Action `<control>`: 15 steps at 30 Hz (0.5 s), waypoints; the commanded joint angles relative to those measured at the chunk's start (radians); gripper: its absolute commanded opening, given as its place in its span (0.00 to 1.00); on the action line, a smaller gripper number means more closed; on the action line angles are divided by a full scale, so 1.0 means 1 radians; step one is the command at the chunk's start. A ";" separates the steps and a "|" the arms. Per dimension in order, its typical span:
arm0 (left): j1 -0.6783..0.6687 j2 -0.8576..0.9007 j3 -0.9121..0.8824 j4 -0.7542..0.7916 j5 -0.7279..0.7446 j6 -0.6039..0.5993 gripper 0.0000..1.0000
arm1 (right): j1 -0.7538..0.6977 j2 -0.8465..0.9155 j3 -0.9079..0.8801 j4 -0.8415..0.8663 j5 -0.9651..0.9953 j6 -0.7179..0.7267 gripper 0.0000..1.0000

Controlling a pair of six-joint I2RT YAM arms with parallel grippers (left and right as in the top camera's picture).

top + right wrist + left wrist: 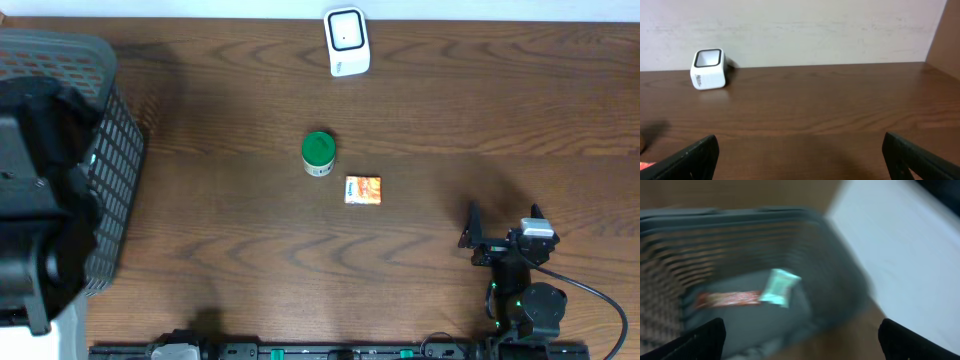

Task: Scan the item barcode
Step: 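Reach into the basket and grasp the mint-green wipes pack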

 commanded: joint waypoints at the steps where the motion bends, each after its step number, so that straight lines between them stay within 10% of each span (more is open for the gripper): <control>1: 0.149 0.064 -0.035 -0.036 -0.031 -0.118 0.98 | 0.009 -0.004 -0.001 -0.004 0.002 -0.015 0.99; 15: 0.401 0.470 -0.048 0.114 0.238 0.411 0.98 | 0.009 -0.004 -0.001 -0.004 0.002 -0.015 0.99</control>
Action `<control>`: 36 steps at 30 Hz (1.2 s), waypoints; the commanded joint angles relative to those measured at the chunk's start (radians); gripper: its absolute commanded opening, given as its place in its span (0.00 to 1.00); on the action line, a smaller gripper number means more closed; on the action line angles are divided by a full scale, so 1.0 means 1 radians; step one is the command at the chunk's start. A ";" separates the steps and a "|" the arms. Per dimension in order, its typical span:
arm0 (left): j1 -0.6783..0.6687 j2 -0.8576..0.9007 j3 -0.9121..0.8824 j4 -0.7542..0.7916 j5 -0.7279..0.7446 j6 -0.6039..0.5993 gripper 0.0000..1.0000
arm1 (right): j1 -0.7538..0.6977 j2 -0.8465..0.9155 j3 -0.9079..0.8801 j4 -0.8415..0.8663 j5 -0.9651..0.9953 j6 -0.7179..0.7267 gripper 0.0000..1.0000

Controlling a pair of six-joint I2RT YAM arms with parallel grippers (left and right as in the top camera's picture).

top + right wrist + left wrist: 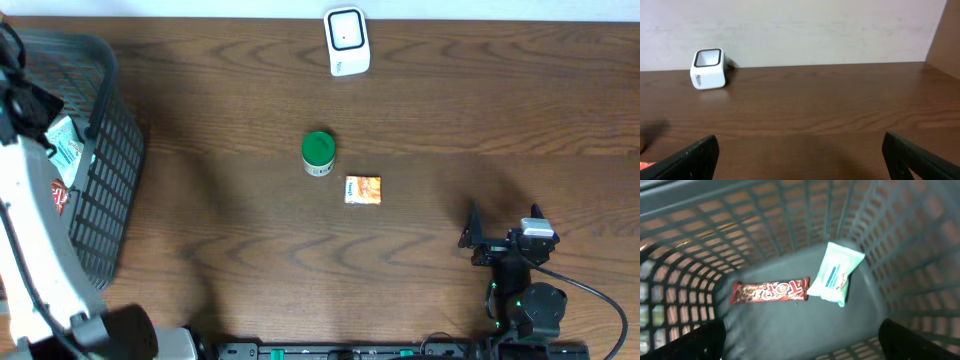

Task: Scan the item barcode
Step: 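Reach into the basket and grasp the mint-green wipes pack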

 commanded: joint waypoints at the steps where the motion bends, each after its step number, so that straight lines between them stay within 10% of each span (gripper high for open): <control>1: 0.040 0.098 -0.008 0.017 0.049 0.159 0.98 | 0.009 -0.004 -0.001 -0.005 0.002 -0.014 0.99; 36: 0.093 0.623 -0.009 0.286 0.201 0.195 0.98 | 0.009 -0.004 -0.001 -0.005 0.002 -0.014 0.99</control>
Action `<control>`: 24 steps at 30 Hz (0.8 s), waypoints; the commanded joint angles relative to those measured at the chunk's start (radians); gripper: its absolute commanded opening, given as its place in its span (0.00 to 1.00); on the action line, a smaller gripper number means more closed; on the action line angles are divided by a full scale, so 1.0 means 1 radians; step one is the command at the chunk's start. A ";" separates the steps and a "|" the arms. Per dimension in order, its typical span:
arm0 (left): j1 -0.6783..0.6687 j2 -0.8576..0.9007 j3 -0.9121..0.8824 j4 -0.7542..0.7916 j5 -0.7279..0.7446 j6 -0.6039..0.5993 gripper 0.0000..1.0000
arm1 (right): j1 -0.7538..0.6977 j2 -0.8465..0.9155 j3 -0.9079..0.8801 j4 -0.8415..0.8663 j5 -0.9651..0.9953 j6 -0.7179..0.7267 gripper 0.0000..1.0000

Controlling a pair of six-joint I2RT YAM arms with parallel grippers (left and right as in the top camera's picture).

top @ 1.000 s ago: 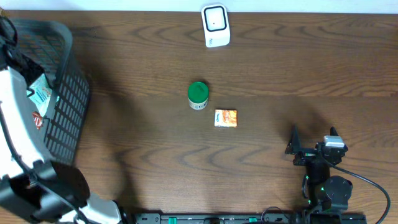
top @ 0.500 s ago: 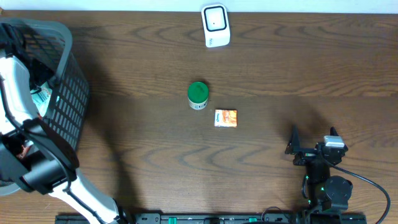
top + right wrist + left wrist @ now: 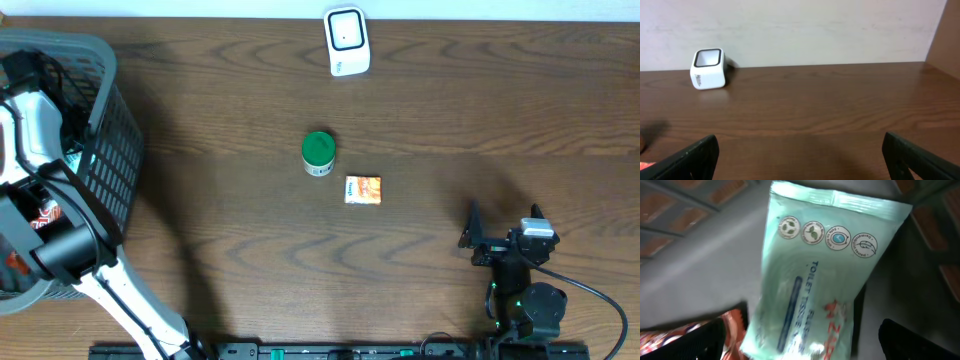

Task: Scan the item barcode
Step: 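Reach into the basket and grasp the mint-green wipes pack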

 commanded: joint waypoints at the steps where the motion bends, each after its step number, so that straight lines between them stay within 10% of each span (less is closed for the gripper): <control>1: 0.002 0.038 -0.003 0.004 0.003 0.008 0.98 | 0.009 -0.004 -0.001 -0.004 0.002 -0.015 0.99; 4: 0.002 0.058 -0.003 0.004 0.006 0.008 0.99 | 0.009 -0.004 -0.001 -0.004 0.002 -0.015 0.99; 14: 0.006 0.013 -0.003 -0.016 -0.008 0.010 0.08 | 0.009 -0.004 -0.001 -0.004 0.002 -0.015 0.99; 24: 0.019 -0.341 0.004 -0.097 -0.058 -0.098 0.07 | 0.009 -0.004 -0.001 -0.004 0.002 -0.015 0.99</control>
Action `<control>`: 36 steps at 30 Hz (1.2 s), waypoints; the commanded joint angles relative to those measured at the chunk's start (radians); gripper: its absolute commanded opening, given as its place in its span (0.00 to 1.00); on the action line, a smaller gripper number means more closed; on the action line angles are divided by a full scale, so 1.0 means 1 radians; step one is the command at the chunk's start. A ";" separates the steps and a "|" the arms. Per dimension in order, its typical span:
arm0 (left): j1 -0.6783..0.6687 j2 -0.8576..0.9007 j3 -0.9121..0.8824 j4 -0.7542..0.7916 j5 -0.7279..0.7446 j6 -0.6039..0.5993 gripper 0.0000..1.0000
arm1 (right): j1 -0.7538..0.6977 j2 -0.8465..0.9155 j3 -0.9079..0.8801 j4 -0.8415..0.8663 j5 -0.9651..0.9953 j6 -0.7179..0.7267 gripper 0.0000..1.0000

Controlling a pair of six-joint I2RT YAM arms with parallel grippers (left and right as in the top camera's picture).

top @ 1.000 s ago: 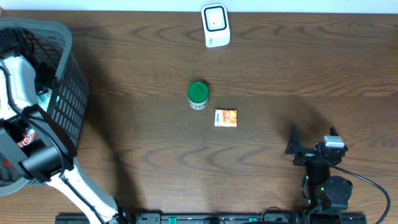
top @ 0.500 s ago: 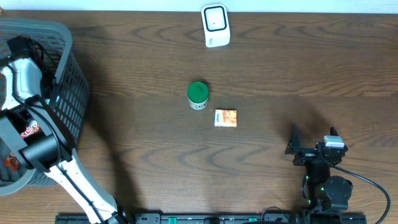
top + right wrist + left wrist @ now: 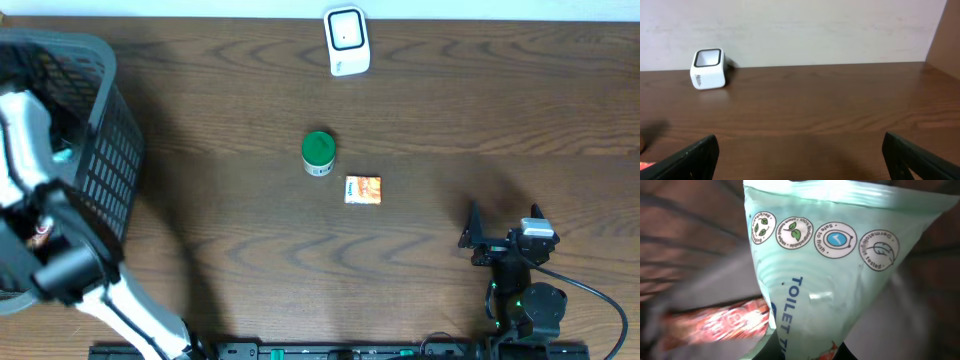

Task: Scan the item barcode
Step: 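Reach into the basket and grasp the mint-green wipes pack, then carry the wipes pack out toward the scanner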

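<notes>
A pale green toilet-tissue pack (image 3: 825, 275) fills the left wrist view. My left gripper (image 3: 807, 352) is shut on its lower end, a dark finger on each side. This is inside the grey mesh basket (image 3: 105, 190) at the table's left, where a bit of the pack (image 3: 62, 154) shows beside my left arm (image 3: 28, 140). The white barcode scanner (image 3: 346, 40) stands at the far edge, also seen as the white scanner (image 3: 708, 68). My right gripper (image 3: 800, 157) rests open at the near right, nothing between its fingers.
A red candy bar (image 3: 715, 322) lies in the basket beneath the pack. A green-lidded jar (image 3: 318, 152) and a small orange packet (image 3: 363, 189) sit mid-table. The right arm's base (image 3: 520, 290) occupies the near right corner.
My left gripper's fingers, then wide apart over the tissue pack, now press in on its lower end. The pack looms larger and the basket behind it is blurred. The right arm has not moved.
My left gripper was open above the basket, then looked down on the candy bar and tissue pack on its floor. Then it hung open close over the pack, and now it is shut on it. The right arm stayed still throughout.
</notes>
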 commanded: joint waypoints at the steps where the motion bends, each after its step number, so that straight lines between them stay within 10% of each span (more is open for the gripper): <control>1: 0.007 -0.220 0.008 -0.055 -0.021 -0.148 0.07 | 0.009 -0.004 -0.001 -0.005 0.002 -0.014 0.99; 7: -0.006 -0.436 0.007 -0.182 0.175 -0.320 0.07 | 0.009 -0.004 -0.001 -0.005 0.002 -0.014 0.99; 16: -0.288 -0.517 0.003 -0.272 0.501 -0.214 0.07 | 0.009 -0.004 -0.001 -0.005 0.002 -0.014 0.99; 36: -1.125 -0.029 -0.003 -0.001 0.546 -0.006 0.08 | 0.009 -0.004 -0.001 -0.005 0.002 -0.014 0.99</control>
